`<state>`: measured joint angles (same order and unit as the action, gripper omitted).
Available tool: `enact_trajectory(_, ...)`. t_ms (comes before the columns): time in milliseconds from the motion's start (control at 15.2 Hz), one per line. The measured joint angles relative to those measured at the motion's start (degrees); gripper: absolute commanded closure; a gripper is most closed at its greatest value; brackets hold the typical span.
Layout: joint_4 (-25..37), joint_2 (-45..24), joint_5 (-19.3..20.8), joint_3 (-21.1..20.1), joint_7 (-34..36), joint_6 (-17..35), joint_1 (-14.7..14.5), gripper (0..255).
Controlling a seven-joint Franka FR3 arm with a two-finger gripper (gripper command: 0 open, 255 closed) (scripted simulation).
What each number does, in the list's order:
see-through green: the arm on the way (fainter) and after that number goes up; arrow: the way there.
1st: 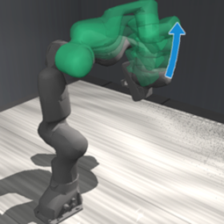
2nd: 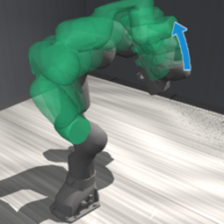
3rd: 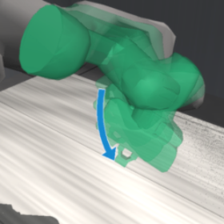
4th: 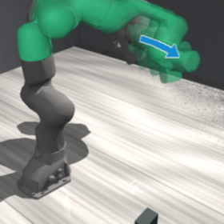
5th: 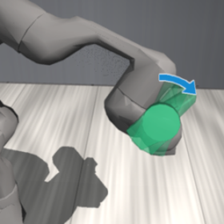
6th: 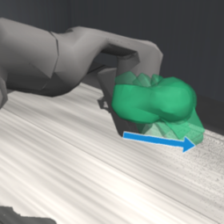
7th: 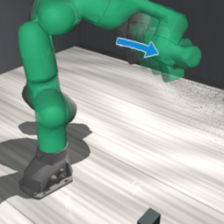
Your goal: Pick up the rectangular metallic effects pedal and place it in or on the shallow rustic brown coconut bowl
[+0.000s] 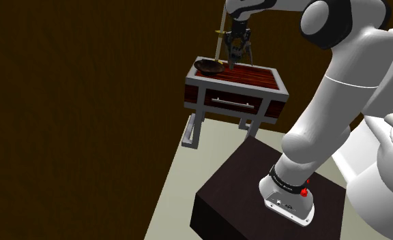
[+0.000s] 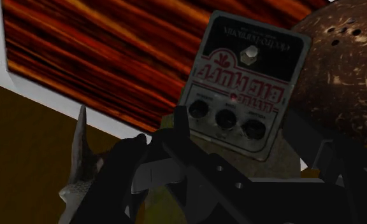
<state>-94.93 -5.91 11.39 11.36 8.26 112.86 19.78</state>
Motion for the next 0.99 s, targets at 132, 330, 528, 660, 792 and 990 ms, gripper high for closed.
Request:
enact_trajectory(132,2.06,-0.91,0.36,-1.11,2.35,-1.66,-1.44,255)
enact_trajectory(330,5.49,-3.03,0.85,-2.63,5.77,-3.78,-3.52,255)
enact_trajectory(528,10.35,-5.86,1.17,-3.92,8.66,-6.54,-5.49,255)
enact_trajectory(660,13.95,-7.70,1.44,-4.83,10.71,-8.83,-7.02,255)
enact_trajectory(792,15.69,-8.95,1.53,-5.20,11.62,-9.56,-7.66,255)
enact_trajectory(990,13.91,-9.06,1.69,-5.29,12.36,-7.83,-7.84,255)
